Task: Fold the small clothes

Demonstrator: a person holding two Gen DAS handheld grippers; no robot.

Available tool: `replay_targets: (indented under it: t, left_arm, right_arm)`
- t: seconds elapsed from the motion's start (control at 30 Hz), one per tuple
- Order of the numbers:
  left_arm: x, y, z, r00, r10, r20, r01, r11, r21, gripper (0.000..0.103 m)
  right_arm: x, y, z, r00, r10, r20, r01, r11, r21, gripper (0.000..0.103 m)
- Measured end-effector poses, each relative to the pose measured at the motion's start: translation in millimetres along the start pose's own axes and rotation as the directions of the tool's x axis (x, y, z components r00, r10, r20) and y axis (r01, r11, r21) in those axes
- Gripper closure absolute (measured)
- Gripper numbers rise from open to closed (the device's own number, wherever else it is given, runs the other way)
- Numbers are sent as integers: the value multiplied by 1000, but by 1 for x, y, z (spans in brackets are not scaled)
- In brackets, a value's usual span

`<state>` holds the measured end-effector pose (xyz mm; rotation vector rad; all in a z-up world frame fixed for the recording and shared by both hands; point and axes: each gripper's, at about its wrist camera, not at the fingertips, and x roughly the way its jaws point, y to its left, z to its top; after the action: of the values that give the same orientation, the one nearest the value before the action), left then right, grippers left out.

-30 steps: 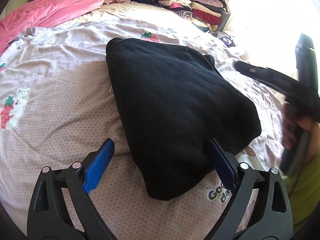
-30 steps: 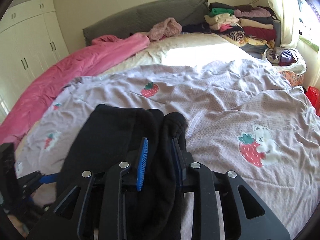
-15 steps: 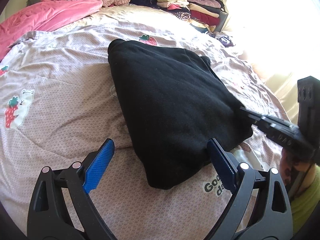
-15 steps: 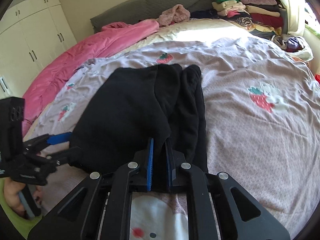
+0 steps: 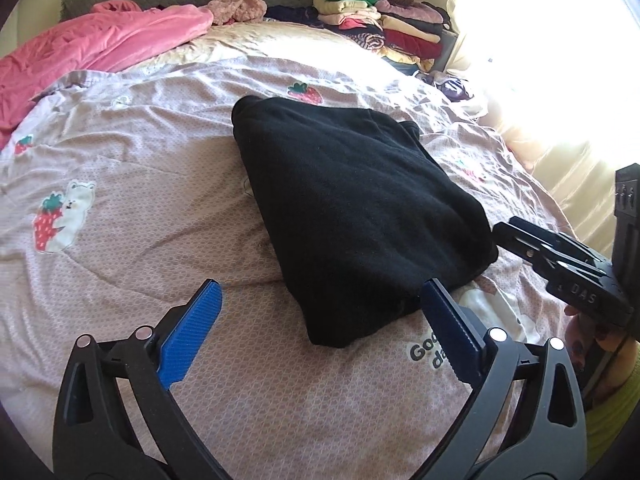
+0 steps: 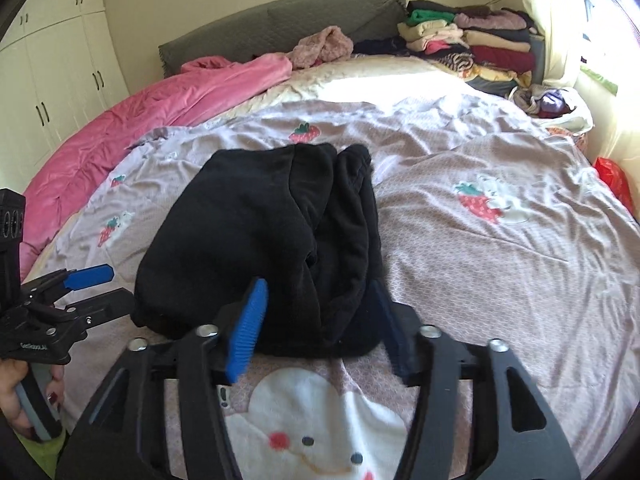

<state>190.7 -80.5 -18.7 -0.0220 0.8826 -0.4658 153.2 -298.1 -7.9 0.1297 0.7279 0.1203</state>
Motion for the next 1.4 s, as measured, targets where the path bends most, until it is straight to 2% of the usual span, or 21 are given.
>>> replay_targets:
  t: [0.1,0.2,0.3,0.43,0.93,1.1,1.3,1.4]
  left_arm:
    - [-12,-3,-1,1000,4,19,-5,1000,7,10]
    - [-28,-7,-3,998,30,58,-32,999,30,10]
    - [-42,-12,-6,993,64,97,-70,996,57,10]
    - [-62,-17,-14,984,102,144,-114,991,75,9]
    - [-102,-20,-57,975,128,180,-145,986,82,9]
    - [-109,-15,-69,975,132,181,-143,989,49,9]
    - [-104,-7,-84,975,166,147,-172,985,27,9]
    - [-97,-4,-89,981,162,111,-164,986,16,9]
  right_arm:
    - [-24,3,-3,997,-50,64,50,999,-2,20]
    - [-48,6,-5,988,-86,130,86,996,0,8]
    - [-67,11,-9,978,-106,181,109,994,-6,5]
    - [-86,17,-16,968,-131,215,137,990,-13,5]
    - [-118,38,-50,961,-150,233,165,985,-43,5]
    - [-120,45,-58,966,-134,221,148,988,-48,5]
    - [-113,51,-71,975,-130,183,140,989,-44,5]
    - [-105,52,-78,978,-138,155,145,989,-35,5]
